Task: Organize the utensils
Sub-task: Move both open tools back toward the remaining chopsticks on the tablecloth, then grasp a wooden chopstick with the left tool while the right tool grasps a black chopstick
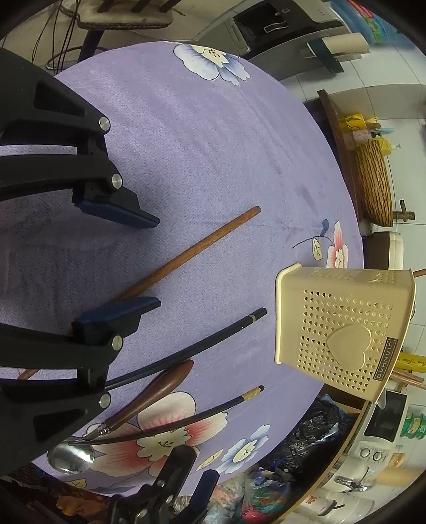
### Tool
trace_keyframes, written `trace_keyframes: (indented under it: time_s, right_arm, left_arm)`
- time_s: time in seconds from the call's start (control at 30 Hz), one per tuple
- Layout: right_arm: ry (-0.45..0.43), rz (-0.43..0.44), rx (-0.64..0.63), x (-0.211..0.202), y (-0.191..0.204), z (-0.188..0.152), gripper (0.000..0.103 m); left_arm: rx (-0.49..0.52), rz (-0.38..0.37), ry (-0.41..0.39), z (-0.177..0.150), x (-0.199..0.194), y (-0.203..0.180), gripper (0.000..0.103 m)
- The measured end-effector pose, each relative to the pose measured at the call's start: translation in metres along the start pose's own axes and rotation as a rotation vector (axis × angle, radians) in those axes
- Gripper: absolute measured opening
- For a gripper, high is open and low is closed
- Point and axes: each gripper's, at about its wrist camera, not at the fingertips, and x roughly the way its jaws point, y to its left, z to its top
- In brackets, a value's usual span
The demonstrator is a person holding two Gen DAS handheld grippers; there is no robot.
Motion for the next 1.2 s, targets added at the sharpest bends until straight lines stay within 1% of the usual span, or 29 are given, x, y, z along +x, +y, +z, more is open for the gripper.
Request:
trace_keyframes:
  time_s: [0.07,0.13,0.27,0.33,0.43,0.57,0.63,0.7,0.73,0.87,0.97,1.03,1.07,1.13,1.2]
  right_arm:
    - [0.017,-0.005,0.011,0.007,-0.003,0.005,0.096]
    - [0.029,-0.006,0.012,0.012,-0.005,0.009,0.088]
    - [0.058,-0.010,0.014,0.028,-0.006,0.018,0.080]
    - [0.078,-0.014,0.018,0.038,-0.008,0.024,0.072]
    - [0.101,-0.013,0.039,0.051,-0.013,0.032,0.058]
    - [0.137,0.009,0.070,0.067,-0.016,0.042,0.047]
    - [0.140,-0.006,0.057,0.073,-0.012,0.046,0.042]
    - [0.140,-0.018,0.051,0.075,-0.009,0.048,0.038]
    - [0.139,-0.019,0.054,0.076,-0.008,0.050,0.037]
    - [0.141,-0.029,0.053,0.083,-0.002,0.058,0.032]
    - [0.142,-0.040,0.044,0.088,0.004,0.063,0.029]
    - [0.140,-0.045,0.048,0.090,0.004,0.066,0.019]
    - [0.139,-0.045,0.053,0.091,0.003,0.066,0.018]
    - [0.137,-0.045,0.062,0.091,0.001,0.067,0.013]
    - [0.135,-0.046,0.061,0.092,0.001,0.067,0.011]
  left_arm:
    - [-0.025,-0.012,0.000,0.002,0.000,0.004,0.044]
    - [-0.038,-0.013,0.003,0.005,0.002,0.008,0.044]
    - [-0.080,-0.008,0.008,0.019,0.010,0.019,0.044]
    - [-0.078,0.001,0.017,0.027,0.016,0.021,0.044]
    - [-0.059,0.015,0.031,0.044,0.028,0.021,0.042]
    - [-0.013,0.040,0.043,0.058,0.040,0.011,0.041]
    - [0.023,0.048,0.047,0.062,0.044,0.000,0.041]
    - [0.064,0.056,0.049,0.062,0.046,-0.009,0.041]
    - [0.083,0.058,0.047,0.063,0.047,-0.014,0.039]
    - [0.083,0.043,0.056,0.065,0.047,-0.017,0.038]
    - [0.093,0.046,0.060,0.066,0.048,-0.020,0.034]
    - [0.097,0.046,0.061,0.067,0.049,-0.023,0.028]
    - [0.097,0.046,0.060,0.067,0.049,-0.024,0.025]
    - [0.099,0.046,0.057,0.068,0.050,-0.026,0.016]
    - [0.110,0.058,0.054,0.068,0.050,-0.028,0.012]
